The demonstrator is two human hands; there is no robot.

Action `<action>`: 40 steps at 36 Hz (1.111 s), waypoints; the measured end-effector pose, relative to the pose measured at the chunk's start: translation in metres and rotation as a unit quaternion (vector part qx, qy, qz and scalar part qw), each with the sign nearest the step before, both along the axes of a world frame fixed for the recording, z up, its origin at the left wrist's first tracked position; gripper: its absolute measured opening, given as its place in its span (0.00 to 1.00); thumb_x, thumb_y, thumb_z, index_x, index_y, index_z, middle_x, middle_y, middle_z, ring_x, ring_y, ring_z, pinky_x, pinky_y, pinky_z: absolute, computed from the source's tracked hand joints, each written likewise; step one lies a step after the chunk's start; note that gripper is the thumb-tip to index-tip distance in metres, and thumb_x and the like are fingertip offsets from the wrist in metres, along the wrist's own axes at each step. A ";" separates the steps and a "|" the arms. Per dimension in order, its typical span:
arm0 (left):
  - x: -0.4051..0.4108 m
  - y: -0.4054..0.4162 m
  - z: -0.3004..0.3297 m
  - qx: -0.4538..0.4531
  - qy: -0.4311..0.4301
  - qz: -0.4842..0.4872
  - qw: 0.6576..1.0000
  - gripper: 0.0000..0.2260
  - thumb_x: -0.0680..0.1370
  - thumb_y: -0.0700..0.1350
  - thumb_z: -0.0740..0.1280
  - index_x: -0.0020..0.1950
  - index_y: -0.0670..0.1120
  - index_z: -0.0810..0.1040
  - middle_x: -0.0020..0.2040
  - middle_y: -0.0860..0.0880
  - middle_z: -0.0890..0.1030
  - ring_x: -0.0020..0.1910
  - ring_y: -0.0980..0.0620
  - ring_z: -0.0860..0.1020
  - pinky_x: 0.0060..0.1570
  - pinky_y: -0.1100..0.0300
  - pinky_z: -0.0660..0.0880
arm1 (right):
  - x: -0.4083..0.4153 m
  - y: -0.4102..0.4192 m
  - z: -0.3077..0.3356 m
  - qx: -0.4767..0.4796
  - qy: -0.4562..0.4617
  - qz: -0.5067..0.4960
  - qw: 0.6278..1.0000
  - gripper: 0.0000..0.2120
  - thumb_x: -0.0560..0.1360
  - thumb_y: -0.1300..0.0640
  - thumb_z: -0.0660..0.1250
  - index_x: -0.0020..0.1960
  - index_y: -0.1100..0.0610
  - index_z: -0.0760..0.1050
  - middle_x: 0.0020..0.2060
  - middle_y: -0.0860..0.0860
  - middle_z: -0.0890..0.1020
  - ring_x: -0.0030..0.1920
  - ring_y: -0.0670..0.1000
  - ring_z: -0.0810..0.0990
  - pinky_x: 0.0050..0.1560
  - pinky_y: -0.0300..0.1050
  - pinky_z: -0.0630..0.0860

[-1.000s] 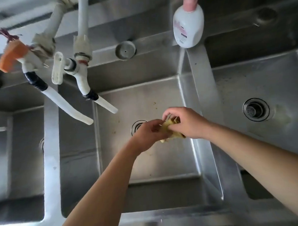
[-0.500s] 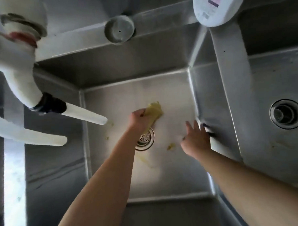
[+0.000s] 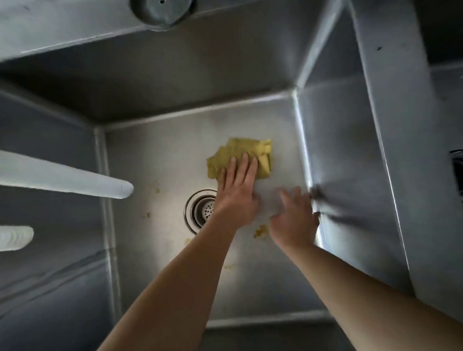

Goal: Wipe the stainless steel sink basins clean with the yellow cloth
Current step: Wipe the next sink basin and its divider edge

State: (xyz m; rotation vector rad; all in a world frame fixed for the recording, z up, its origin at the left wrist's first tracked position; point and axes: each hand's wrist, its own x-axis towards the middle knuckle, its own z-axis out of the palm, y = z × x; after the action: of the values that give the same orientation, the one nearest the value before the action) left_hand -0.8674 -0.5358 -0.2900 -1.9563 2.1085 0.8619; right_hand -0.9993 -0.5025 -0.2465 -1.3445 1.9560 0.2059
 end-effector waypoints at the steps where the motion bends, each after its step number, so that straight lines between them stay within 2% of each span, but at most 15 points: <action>1: -0.002 0.009 0.002 0.009 -0.010 -0.028 1.000 0.40 0.77 0.48 0.62 0.81 0.52 0.39 0.81 0.52 0.38 0.80 0.47 0.37 0.78 0.45 0.42 | -0.001 -0.009 0.004 -0.023 -0.032 -0.074 0.996 0.32 0.74 0.60 0.62 0.77 0.47 0.61 0.76 0.52 0.64 0.76 0.56 0.61 0.72 0.58 0.63; 4: 0.000 0.022 0.006 0.089 0.045 -0.064 0.993 0.40 0.75 0.42 0.65 0.81 0.54 0.45 0.81 0.54 0.40 0.79 0.50 0.37 0.78 0.50 0.41 | -0.004 -0.028 0.012 -0.085 -0.080 -0.182 0.976 0.31 0.74 0.62 0.62 0.76 0.48 0.64 0.74 0.50 0.69 0.72 0.55 0.69 0.70 0.52 0.67; 6: 0.009 0.020 0.018 0.133 0.219 0.002 0.967 0.31 0.74 0.32 0.63 0.76 0.52 0.67 0.80 0.52 0.56 0.80 0.51 0.48 0.79 0.52 0.46 | -0.003 -0.031 0.013 -0.108 -0.059 -0.093 0.988 0.31 0.74 0.62 0.63 0.76 0.48 0.64 0.76 0.50 0.65 0.75 0.55 0.65 0.71 0.50 0.65; 7: 0.013 0.020 0.029 0.126 0.314 0.087 0.937 0.28 0.73 0.27 0.60 0.69 0.49 0.76 0.75 0.52 0.66 0.78 0.53 0.59 0.78 0.54 0.53 | -0.002 -0.030 0.014 -0.108 -0.044 -0.022 0.993 0.32 0.73 0.61 0.64 0.76 0.47 0.63 0.77 0.51 0.62 0.76 0.56 0.63 0.72 0.51 0.64; 9: 0.025 0.023 0.055 0.067 0.405 0.290 0.865 0.28 0.72 0.23 0.57 0.61 0.48 0.80 0.64 0.53 0.77 0.63 0.65 0.74 0.70 0.64 0.67 | 0.002 -0.027 0.013 -0.105 -0.036 0.134 0.985 0.35 0.72 0.60 0.65 0.77 0.46 0.60 0.79 0.51 0.57 0.78 0.56 0.57 0.75 0.54 0.58; 11: 0.046 0.034 0.066 0.001 0.345 0.420 0.839 0.26 0.72 0.25 0.58 0.62 0.47 0.81 0.60 0.53 0.80 0.57 0.67 0.76 0.62 0.71 0.70 | 0.010 -0.025 0.009 -0.072 -0.033 0.266 0.961 0.37 0.74 0.58 0.65 0.79 0.45 0.54 0.80 0.50 0.50 0.80 0.55 0.49 0.77 0.57 0.49; 14: 0.083 0.069 0.053 -0.030 0.222 0.486 0.845 0.24 0.73 0.39 0.63 0.69 0.51 0.75 0.69 0.50 0.75 0.70 0.53 0.70 0.73 0.53 0.66 | 0.020 -0.021 0.002 -0.018 0.024 0.373 0.927 0.38 0.77 0.54 0.63 0.79 0.42 0.45 0.81 0.50 0.45 0.80 0.56 0.42 0.77 0.60 0.43; 18: 0.117 0.141 0.036 0.058 -0.064 0.420 0.903 0.32 0.78 0.50 0.66 0.79 0.56 0.56 0.80 0.44 0.56 0.79 0.43 0.55 0.77 0.48 0.55 | 0.018 -0.004 0.000 -0.029 0.084 0.379 0.921 0.39 0.75 0.51 0.68 0.79 0.43 0.49 0.79 0.53 0.52 0.76 0.60 0.53 0.74 0.58 0.54; 21: 0.140 0.195 0.039 0.109 -0.142 0.378 0.909 0.36 0.74 0.48 0.67 0.79 0.52 0.54 0.76 0.38 0.60 0.75 0.35 0.60 0.73 0.41 0.61 | 0.016 0.025 0.007 -0.050 0.101 0.344 0.932 0.31 0.78 0.52 0.62 0.78 0.43 0.56 0.73 0.52 0.63 0.68 0.60 0.63 0.65 0.57 0.63; 24: 0.157 0.221 0.044 0.204 -0.120 0.421 0.876 0.41 0.72 0.49 0.70 0.80 0.57 0.51 0.78 0.41 0.55 0.74 0.35 0.61 0.71 0.41 0.63 | 0.016 0.057 0.012 -0.029 0.100 0.352 0.930 0.30 0.77 0.56 0.62 0.76 0.43 0.59 0.69 0.52 0.65 0.67 0.61 0.63 0.62 0.56 0.67; 27: 0.160 0.220 0.047 0.238 -0.075 0.453 0.856 0.44 0.71 0.49 0.69 0.80 0.60 0.46 0.79 0.43 0.49 0.75 0.35 0.59 0.73 0.43 0.61 | 0.022 0.082 0.018 0.014 0.087 0.433 0.897 0.30 0.78 0.59 0.61 0.77 0.45 0.58 0.72 0.53 0.62 0.70 0.64 0.61 0.64 0.57 0.69; 31: 0.151 0.204 0.052 0.273 -0.060 0.479 0.832 0.44 0.74 0.52 0.67 0.80 0.60 0.40 0.80 0.43 0.42 0.78 0.35 0.51 0.75 0.41 0.54 | 0.037 0.105 0.015 0.063 0.031 0.573 0.817 0.20 0.83 0.59 0.55 0.75 0.52 0.65 0.75 0.54 0.61 0.73 0.63 0.60 0.66 0.60 0.68; 35: 0.153 0.208 0.048 0.292 -0.057 0.464 0.834 0.46 0.74 0.53 0.66 0.78 0.62 0.34 0.80 0.46 0.35 0.78 0.35 0.45 0.76 0.40 0.51 | 0.054 0.126 0.008 0.097 -0.028 0.691 0.716 0.21 0.78 0.61 0.63 0.71 0.58 0.71 0.74 0.54 0.65 0.70 0.66 0.65 0.64 0.63 0.71; 37: 0.154 0.212 0.046 0.299 -0.053 0.463 0.833 0.46 0.74 0.53 0.66 0.77 0.64 0.33 0.79 0.48 0.33 0.79 0.36 0.44 0.76 0.40 0.51 | 0.061 0.138 0.001 0.103 -0.051 0.699 0.706 0.22 0.76 0.60 0.64 0.69 0.56 0.74 0.73 0.53 0.67 0.69 0.65 0.67 0.66 0.63 0.69; 40: 0.150 0.210 0.047 0.305 -0.033 0.470 0.828 0.45 0.76 0.51 0.66 0.77 0.61 0.31 0.79 0.46 0.31 0.78 0.35 0.39 0.77 0.42 0.45 | 0.065 0.141 -0.005 0.130 -0.082 0.660 0.735 0.22 0.72 0.58 0.68 0.66 0.53 0.76 0.70 0.52 0.72 0.68 0.62 0.71 0.65 0.59 0.72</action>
State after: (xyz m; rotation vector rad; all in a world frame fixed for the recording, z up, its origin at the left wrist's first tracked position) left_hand -0.7174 -0.3258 -0.2431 -2.4661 0.5335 1.3297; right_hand -0.9338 -0.3612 -0.2517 -2.1951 0.4498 0.9308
